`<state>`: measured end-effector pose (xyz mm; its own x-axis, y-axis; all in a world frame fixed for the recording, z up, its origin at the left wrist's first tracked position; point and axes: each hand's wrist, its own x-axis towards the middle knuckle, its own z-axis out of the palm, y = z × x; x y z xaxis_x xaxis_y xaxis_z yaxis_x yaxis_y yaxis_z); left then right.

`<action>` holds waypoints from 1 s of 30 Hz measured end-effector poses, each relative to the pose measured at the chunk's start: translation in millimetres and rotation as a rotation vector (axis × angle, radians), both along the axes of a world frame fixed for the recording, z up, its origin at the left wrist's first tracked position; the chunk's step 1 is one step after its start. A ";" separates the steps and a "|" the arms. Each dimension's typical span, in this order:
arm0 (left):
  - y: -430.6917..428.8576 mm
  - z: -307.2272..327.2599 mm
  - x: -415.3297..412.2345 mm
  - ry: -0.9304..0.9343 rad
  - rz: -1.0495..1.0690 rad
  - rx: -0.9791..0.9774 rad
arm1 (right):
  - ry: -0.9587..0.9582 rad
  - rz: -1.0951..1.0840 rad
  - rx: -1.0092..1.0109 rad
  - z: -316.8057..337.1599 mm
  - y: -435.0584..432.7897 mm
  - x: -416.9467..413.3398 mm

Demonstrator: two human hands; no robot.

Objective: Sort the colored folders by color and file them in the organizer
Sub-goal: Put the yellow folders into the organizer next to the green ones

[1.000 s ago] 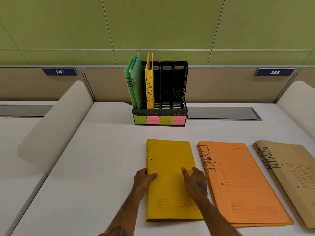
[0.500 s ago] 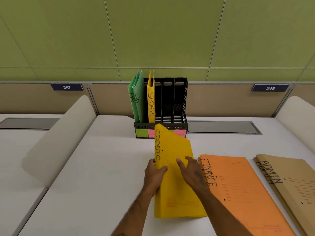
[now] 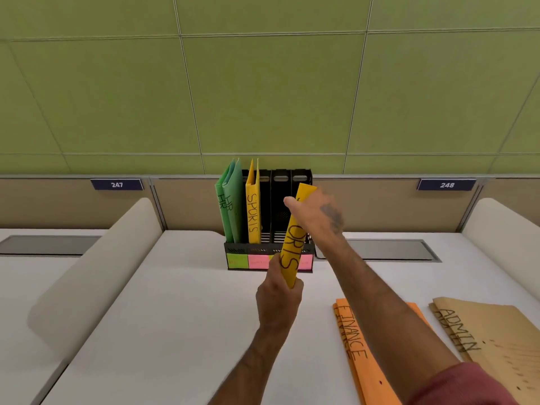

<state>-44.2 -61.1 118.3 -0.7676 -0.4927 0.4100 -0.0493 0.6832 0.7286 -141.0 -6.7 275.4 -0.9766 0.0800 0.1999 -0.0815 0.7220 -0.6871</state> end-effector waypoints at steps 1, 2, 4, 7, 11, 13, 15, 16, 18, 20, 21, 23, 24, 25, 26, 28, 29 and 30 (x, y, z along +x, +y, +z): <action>1.5 0.9 0.4 0.012 -0.003 -0.025 | 0.005 -0.010 -0.002 6.0 1.2 -1.6; 2.5 2.4 0.4 0.023 -0.007 -0.038 | 0.015 -0.010 -0.002 10.1 2.0 -2.7; 3.0 6.1 -1.1 0.046 -0.016 -0.046 | 0.052 0.010 -0.019 14.0 2.7 -3.1; 1.4 11.1 -2.3 0.084 -0.043 -0.076 | 0.128 0.029 -0.079 14.7 3.6 -3.3; -9.5 14.7 -7.6 0.152 -0.060 -0.131 | 0.129 0.043 -0.170 18.5 -1.6 -2.5; -16.2 15.0 -13.2 0.192 -0.067 -0.140 | 0.099 0.066 -0.195 19.3 -6.1 -4.3; -21.0 15.0 -20.4 0.217 -0.090 -0.128 | 0.065 0.068 -0.187 22.3 -10.6 -7.8; -23.0 15.1 -23.9 0.221 -0.104 -0.121 | 0.061 0.061 -0.177 24.7 -12.7 -10.5; -28.2 16.8 -31.6 0.215 -0.136 -0.118 | 0.078 0.028 -0.162 29.9 -16.2 -16.0; -38.7 19.1 -39.8 0.203 -0.187 -0.112 | 0.114 0.001 -0.149 35.4 -19.4 -22.1; -45.9 21.1 -43.3 0.197 -0.232 -0.105 | 0.135 -0.004 -0.144 38.2 -21.2 -25.5; -65.7 26.8 -52.6 0.209 -0.327 -0.105 | 0.171 -0.006 -0.129 44.7 -25.8 -32.7; -78.1 30.9 -59.9 0.238 -0.342 -0.102 | 0.192 0.000 -0.127 48.1 -28.8 -36.7; -92.2 36.1 -69.1 0.269 -0.330 -0.101 | 0.223 0.012 -0.132 51.3 -32.0 -40.8; -107.2 42.8 -79.5 0.286 -0.297 -0.120 | 0.263 0.026 -0.141 54.2 -35.5 -44.6; -135.9 58.2 -102.6 0.265 -0.244 -0.227 | 0.353 0.050 -0.158 59.0 -43.7 -52.2; -148.9 65.1 -114.8 0.230 -0.247 -0.297 | 0.397 0.061 -0.163 60.5 -48.6 -56.2; -161.0 71.3 -127.2 0.180 -0.262 -0.375 | 0.439 0.070 -0.167 61.3 -53.7 -60.3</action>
<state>-171.4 -222.0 189.6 -0.7465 -0.0857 0.6599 0.2634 0.8726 0.4113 -201.3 -60.5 336.7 -0.8066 0.0827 0.5852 -0.4352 0.5870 -0.6827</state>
